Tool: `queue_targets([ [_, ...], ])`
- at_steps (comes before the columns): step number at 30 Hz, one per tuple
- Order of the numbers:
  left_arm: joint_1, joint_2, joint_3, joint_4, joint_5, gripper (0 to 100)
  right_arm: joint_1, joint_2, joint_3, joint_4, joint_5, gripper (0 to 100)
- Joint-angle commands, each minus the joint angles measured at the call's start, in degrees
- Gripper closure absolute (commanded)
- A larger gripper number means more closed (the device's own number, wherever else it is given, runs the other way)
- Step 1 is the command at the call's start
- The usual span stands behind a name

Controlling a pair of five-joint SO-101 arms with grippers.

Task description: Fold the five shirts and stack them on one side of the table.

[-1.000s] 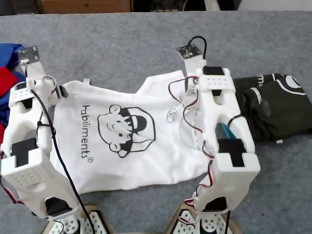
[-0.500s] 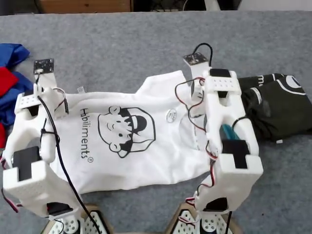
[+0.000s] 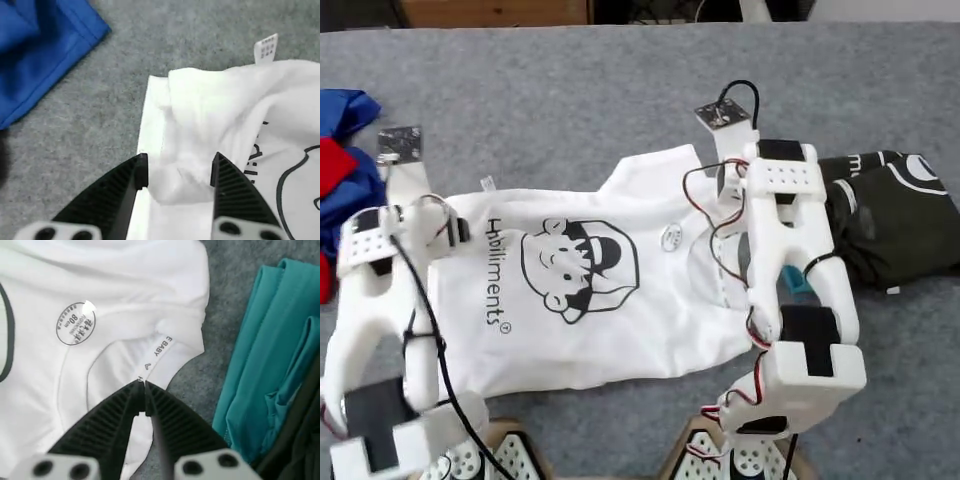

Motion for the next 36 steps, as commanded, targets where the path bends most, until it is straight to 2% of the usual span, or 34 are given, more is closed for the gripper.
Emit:
queue_targets([
  [1, -3.1, -6.8, -2.6, 2.9, 2.4, 77, 1.1, -2.4, -4.3, 1.7, 0.0, 98.2],
  [5, -4.5, -8.8, -8.6, 6.3, 6.7, 77, 1.3, -2.3, -7.7, 4.4, 0.0, 98.2],
  [10, -2.2, -5.3, -16.0, 4.6, 13.9, 77, 1.3, -2.3, -8.7, 4.4, 0.0, 98.2],
  [16, 3.2, 11.6, -23.9, -2.6, 24.1, 77, 1.3, -2.3, -8.7, 4.2, 0.0, 98.2],
  [18, 4.4, 19.4, -27.6, -2.8, 26.0, 77, 1.4, -2.3, -8.7, 4.1, 0.0, 98.2],
  [23, 2.6, 33.1, -35.6, 3.3, 28.7, 77, 1.5, -2.3, -8.7, 3.3, 0.1, 98.3],
  [28, 0.8, 32.4, -37.4, 9.1, 28.2, 76, 1.5, -2.3, -8.7, 2.9, 0.4, 98.3],
  [36, 4.8, 31.9, -30.2, 9.9, 25.8, 76, 1.5, -2.3, -8.5, 3.0, 0.4, 98.3],
])
